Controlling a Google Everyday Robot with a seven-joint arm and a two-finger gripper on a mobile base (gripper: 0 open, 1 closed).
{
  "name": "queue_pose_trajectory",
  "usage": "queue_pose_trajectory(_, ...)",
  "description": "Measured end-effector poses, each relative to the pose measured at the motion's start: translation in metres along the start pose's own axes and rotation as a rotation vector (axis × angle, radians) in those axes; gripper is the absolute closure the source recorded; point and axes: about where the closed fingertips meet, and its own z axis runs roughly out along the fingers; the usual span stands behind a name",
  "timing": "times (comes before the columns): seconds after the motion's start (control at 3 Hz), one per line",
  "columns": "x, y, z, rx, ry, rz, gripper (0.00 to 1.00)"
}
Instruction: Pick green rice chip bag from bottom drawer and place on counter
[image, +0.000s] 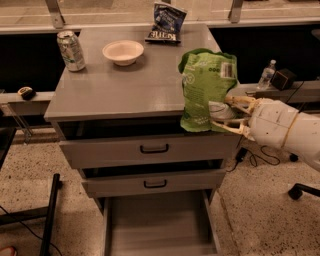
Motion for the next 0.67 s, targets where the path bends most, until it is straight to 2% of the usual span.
queue_pose_trajectory(0.33, -0.014, -0.009, 0.021, 0.075, -0.063, 0.078, 1.00)
queue_pose_trajectory(0.67, -0.022, -0.037, 0.063, 0.150, -0.065, 0.184, 1.00)
